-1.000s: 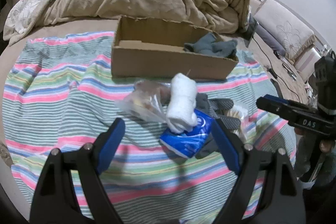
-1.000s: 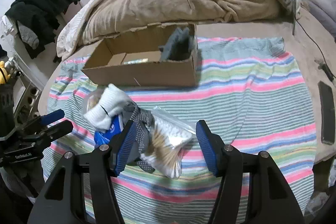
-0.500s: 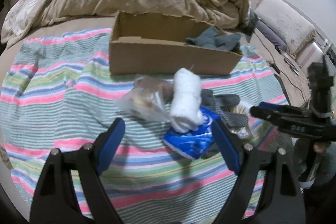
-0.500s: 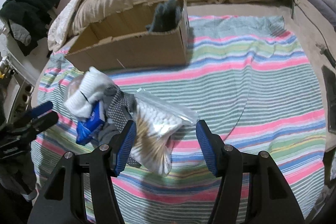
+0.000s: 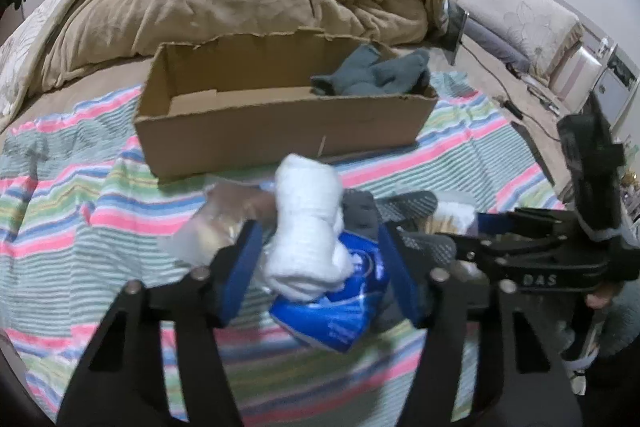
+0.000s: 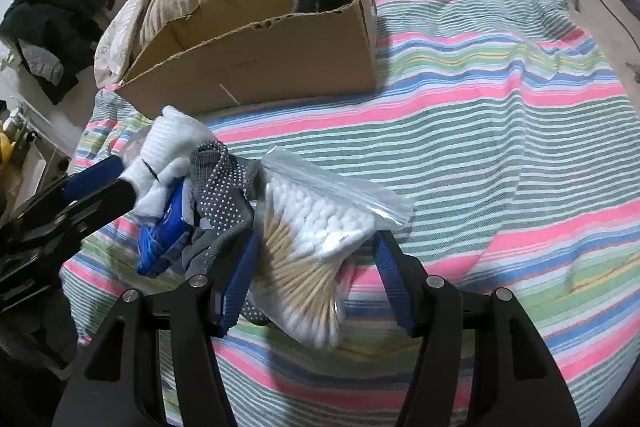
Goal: Organize objects
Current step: 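Grasp the white rolled towel with the left tool while the right tool grasps the cotton swab bag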
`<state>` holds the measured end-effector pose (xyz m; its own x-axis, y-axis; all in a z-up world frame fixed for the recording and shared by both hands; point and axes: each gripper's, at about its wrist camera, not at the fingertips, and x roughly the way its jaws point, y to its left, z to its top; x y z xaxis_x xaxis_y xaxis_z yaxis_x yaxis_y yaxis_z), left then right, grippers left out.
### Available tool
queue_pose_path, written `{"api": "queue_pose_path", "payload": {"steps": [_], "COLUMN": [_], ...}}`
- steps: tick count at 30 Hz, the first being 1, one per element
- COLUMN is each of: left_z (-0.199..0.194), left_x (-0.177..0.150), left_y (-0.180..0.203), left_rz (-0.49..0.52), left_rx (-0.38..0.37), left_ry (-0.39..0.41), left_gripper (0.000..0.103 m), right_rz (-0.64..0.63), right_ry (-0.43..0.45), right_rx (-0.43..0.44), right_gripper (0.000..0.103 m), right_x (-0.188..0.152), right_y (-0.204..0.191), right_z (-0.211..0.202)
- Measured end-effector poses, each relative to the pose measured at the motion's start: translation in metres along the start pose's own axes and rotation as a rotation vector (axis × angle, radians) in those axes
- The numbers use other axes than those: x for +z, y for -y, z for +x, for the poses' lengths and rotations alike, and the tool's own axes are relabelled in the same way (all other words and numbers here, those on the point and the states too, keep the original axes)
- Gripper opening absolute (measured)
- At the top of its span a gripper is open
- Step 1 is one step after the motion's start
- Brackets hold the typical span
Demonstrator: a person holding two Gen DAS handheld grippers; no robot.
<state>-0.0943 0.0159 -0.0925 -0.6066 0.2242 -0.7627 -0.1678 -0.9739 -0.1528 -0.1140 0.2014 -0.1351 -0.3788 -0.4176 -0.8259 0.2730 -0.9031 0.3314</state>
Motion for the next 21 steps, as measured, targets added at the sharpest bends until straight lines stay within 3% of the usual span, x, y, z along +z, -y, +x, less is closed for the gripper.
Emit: {"api": "queue_pose_path", "payload": {"steps": [4,6,9,21], "left_z": [0.02,0.026,0.031,0.009], "left_x": [0.003,0.002,0.001,0.0], "left_y": [0.001,0.002,0.003,-0.006], "left_rz": [0.0,0.001,-0.007,-0.075], "left_rx": [0.012,0.009,-0.001,-0.049], "left_ry": [-0.04,-0.052,-0.061,-0.038], "left_gripper": [0.05,0.047,0.045,0.04], "right_rz": [-0.003,0.001,0.003,-0.005], "right_ry": [0.006,0.008,0.019,0.092], "right_rx": [0.019,0.038,0.043,0.024], "right_gripper": [0.06,0.049,0.043,0.037], "right_x": [-0.001,-0.001,-0.001,0.002], "right_y": [0.004,0.006,0.008,0.01], "right_z": [-0.001,-0.003,-0.008,-0.043]}}
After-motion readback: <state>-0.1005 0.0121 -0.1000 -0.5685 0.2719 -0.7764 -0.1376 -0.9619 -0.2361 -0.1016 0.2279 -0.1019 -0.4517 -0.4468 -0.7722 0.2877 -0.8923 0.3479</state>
